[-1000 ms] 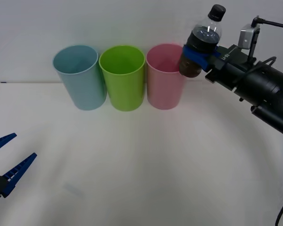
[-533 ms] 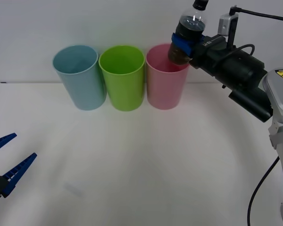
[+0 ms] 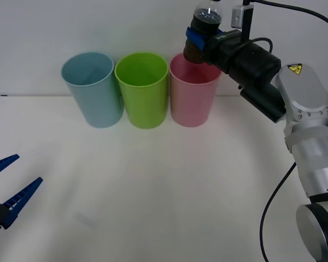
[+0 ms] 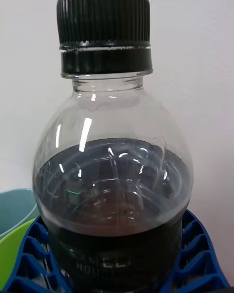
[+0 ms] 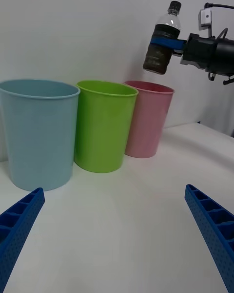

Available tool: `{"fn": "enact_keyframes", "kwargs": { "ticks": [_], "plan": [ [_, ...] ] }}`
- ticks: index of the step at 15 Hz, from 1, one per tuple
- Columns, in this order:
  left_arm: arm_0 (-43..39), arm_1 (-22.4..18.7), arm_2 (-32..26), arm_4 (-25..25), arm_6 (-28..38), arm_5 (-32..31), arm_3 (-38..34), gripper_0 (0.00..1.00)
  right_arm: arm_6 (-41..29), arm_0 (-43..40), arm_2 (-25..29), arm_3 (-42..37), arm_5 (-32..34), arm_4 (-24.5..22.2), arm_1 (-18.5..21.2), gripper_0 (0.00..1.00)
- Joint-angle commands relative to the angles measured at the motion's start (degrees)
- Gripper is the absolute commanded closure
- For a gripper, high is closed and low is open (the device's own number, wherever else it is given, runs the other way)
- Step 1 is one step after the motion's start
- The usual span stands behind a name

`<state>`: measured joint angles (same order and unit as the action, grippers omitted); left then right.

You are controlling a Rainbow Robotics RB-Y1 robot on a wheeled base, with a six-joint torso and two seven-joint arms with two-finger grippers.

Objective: Grasp the object on the table and drop it into the matching bin: aluminum can to the light blue bin, PET bottle to the pink bin.

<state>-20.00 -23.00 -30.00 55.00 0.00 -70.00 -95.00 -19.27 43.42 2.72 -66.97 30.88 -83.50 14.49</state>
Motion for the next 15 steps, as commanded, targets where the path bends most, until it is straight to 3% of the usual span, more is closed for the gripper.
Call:
{"fn": "enact_keyframes", "kwargs": {
  "ticks": [1,12,13,14,15],
  "plan": [
    [0.00,0.00,0.00,0.00,0.00,0.00,0.00,0.00,0.55,0.96,0.01,1.32,-1.96,-0.96,-1.13,1.00],
    [0.00,0.00,0.00,0.00,0.00,0.00,0.00,0.00,1.26,0.96,0.27,1.32,-2.05,-1.40,-1.21,1.00],
    [0.00,0.00,0.00,0.00,0.00,0.00,0.00,0.00,1.52,0.87,0.36,1.32,-1.88,-1.40,-1.21,0.76],
    [0.00,0.00,0.00,0.00,0.00,0.00,0.00,0.00,1.87,0.87,0.53,1.32,-1.88,-1.40,-1.21,0.32],
    [0.00,0.00,0.00,0.00,0.00,0.00,0.00,0.00,2.22,0.87,0.53,1.32,-1.70,-1.40,-1.13,0.08]
  ]
}}
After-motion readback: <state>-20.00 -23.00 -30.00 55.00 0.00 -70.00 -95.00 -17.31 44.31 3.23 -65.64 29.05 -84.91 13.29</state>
